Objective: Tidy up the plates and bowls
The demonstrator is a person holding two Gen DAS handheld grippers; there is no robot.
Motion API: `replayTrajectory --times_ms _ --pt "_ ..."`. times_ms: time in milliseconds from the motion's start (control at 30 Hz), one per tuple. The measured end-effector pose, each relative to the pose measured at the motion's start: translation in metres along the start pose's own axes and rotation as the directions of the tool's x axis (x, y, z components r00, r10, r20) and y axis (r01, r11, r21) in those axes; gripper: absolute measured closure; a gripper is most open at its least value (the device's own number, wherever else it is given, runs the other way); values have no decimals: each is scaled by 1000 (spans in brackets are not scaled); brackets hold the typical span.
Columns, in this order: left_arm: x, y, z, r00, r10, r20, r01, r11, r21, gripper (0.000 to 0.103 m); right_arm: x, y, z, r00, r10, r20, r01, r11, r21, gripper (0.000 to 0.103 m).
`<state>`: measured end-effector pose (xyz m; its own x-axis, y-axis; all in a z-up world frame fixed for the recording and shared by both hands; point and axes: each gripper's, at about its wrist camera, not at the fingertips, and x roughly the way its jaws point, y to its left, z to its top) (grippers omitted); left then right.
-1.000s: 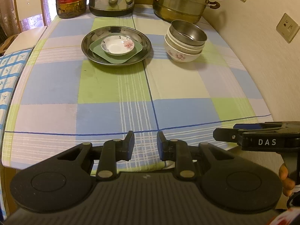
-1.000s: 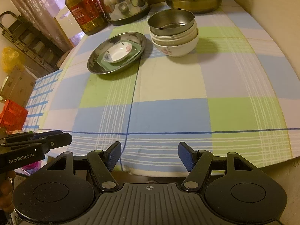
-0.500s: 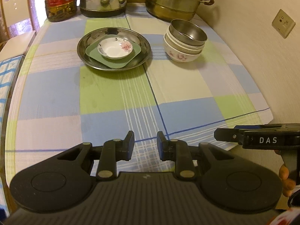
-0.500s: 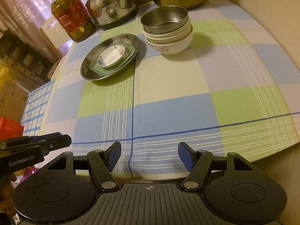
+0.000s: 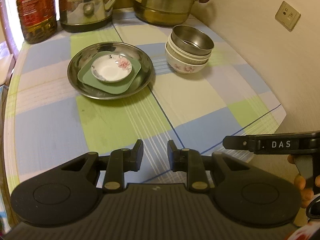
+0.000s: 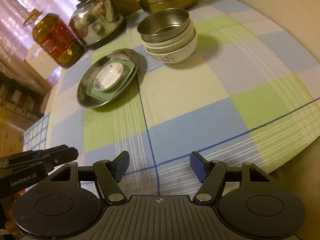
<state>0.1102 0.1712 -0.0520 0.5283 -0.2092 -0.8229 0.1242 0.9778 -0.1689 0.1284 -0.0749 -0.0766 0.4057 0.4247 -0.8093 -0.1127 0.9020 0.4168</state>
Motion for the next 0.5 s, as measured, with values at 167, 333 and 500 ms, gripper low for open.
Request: replayTrajectory --times_ms 167,333,500 --pt "7 6 14 1000 -25 7 25 1000 5 81 2 1 7 1000 -25 11 25 999 24 36" --pt "19 1 35 998 -41 38 40 999 17 81 1 -7 23 998 -53 37 52 998 32 36" --pt "29 -10 62 996 -39 86 38 999 5 81 -2 -24 49 995 -65 80 62 997 37 36"
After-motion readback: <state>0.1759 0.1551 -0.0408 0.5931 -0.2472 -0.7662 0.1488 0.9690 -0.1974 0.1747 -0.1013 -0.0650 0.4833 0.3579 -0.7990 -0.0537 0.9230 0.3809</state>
